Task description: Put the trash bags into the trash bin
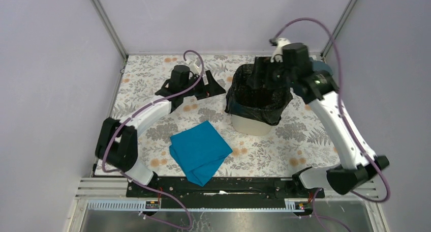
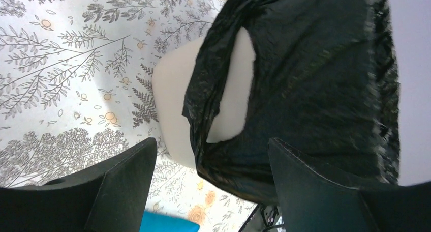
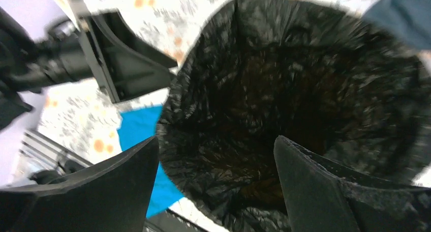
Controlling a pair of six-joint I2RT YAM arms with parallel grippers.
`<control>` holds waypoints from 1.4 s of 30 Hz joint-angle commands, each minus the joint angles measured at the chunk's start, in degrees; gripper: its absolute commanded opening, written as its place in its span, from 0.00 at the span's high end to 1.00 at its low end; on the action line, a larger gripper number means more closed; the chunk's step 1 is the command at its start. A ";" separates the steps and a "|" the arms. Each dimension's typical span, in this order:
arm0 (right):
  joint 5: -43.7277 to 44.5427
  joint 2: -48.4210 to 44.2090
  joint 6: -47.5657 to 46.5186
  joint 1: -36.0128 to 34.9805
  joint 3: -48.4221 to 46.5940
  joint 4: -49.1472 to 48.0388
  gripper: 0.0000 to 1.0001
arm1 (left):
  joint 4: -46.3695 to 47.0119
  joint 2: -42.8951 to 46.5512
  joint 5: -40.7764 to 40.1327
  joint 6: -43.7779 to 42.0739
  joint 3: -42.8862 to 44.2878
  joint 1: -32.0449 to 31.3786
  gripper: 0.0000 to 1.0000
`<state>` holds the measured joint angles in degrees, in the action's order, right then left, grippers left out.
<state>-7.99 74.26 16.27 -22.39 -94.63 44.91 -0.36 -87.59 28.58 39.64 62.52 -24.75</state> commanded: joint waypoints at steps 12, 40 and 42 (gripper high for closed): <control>20.85 6.32 -0.41 -3.36 16.40 2.35 0.10 | 8.02 -19.82 0.36 3.90 10.68 -8.46 0.19; 27.90 -33.00 0.47 -3.36 5.44 9.40 0.00 | 19.86 -16.30 -8.89 9.25 3.08 -32.64 0.15; 27.77 -34.46 -0.59 -3.36 6.06 8.21 0.00 | 18.77 -8.76 -10.07 5.98 -1.67 -32.65 0.13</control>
<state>22.33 41.01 19.05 -25.71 -89.01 56.73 16.93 -110.69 23.03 51.81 66.57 -58.13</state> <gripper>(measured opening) 0.993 0.855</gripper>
